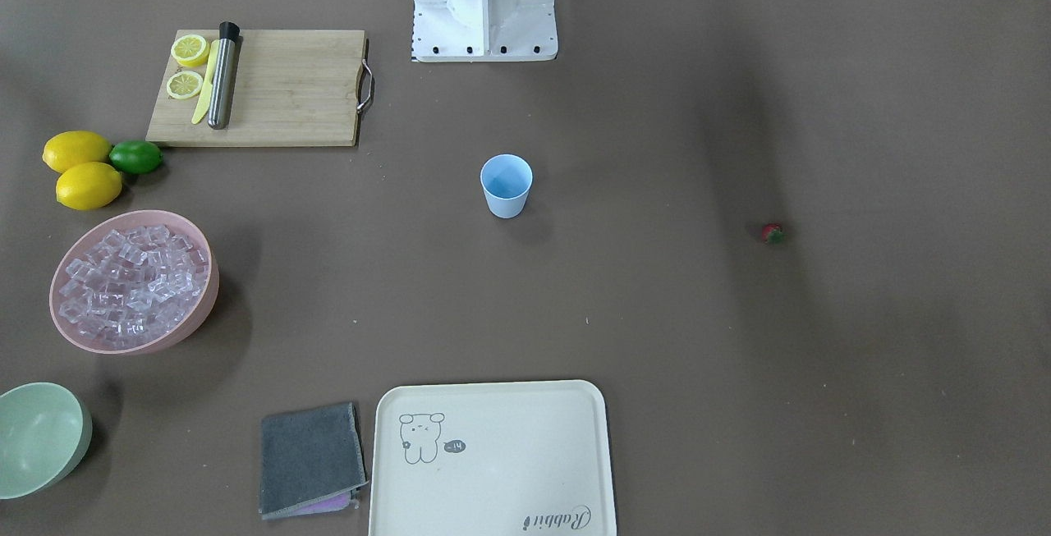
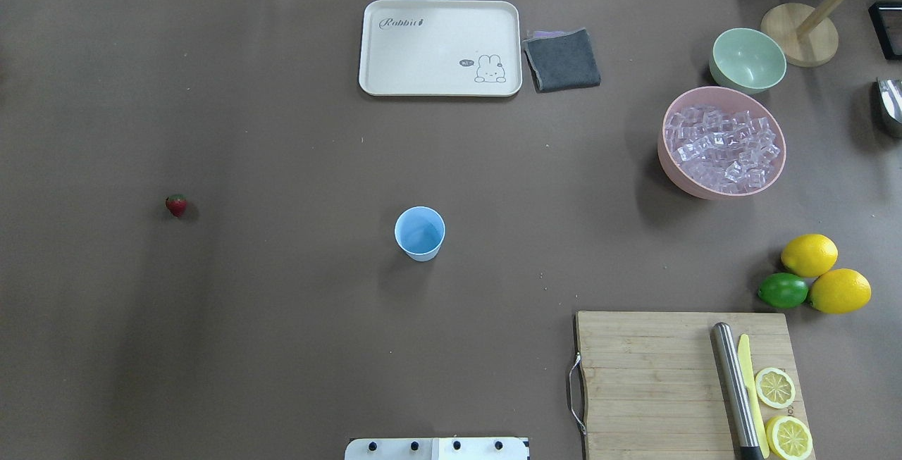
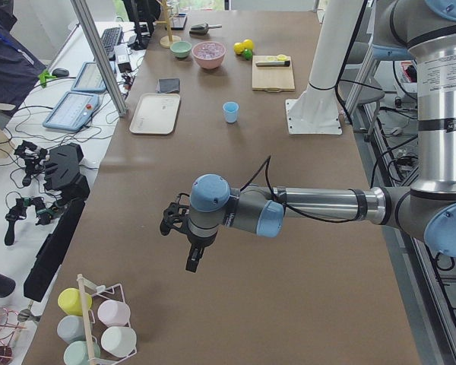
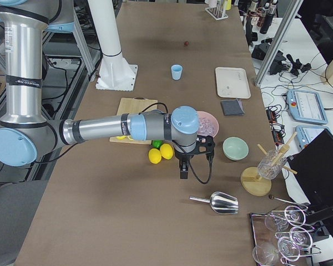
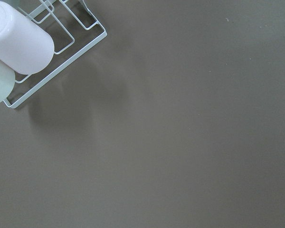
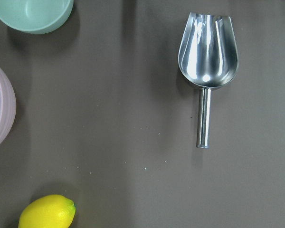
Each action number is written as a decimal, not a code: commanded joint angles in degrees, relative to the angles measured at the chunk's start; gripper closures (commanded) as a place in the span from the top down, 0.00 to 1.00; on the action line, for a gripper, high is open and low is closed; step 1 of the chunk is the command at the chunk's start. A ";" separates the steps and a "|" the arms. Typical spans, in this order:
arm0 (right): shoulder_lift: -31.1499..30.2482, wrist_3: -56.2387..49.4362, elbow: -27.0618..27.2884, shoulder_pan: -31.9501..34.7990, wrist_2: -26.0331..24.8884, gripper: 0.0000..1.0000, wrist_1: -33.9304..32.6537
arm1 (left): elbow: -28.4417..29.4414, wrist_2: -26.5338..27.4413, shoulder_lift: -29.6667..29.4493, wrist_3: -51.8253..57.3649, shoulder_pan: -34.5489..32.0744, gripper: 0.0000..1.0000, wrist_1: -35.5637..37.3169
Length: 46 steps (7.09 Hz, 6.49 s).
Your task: Put ice and strawberries in cup
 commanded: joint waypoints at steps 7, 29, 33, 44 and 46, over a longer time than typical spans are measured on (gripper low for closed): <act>21.08 18.85 -3.64 -19.57 -4.40 0.88 0.26 | 1.34 0.08 -0.26 0.27 -0.23 0.98 -0.30; 21.19 62.14 -12.87 -35.42 -13.90 0.63 15.29 | 2.58 0.08 -0.61 0.36 -0.41 0.98 -0.57; 21.19 61.79 -13.66 -35.51 -13.82 0.46 15.29 | 2.49 0.08 -0.70 0.36 -0.41 0.98 -0.57; 38.37 70.69 -4.00 -45.66 -9.77 0.00 15.47 | 3.72 -0.01 -0.88 0.18 -0.41 0.98 -0.65; 41.40 76.62 -1.99 -55.58 -17.62 0.00 15.47 | 4.33 -0.09 -0.88 0.27 -0.41 0.98 -0.65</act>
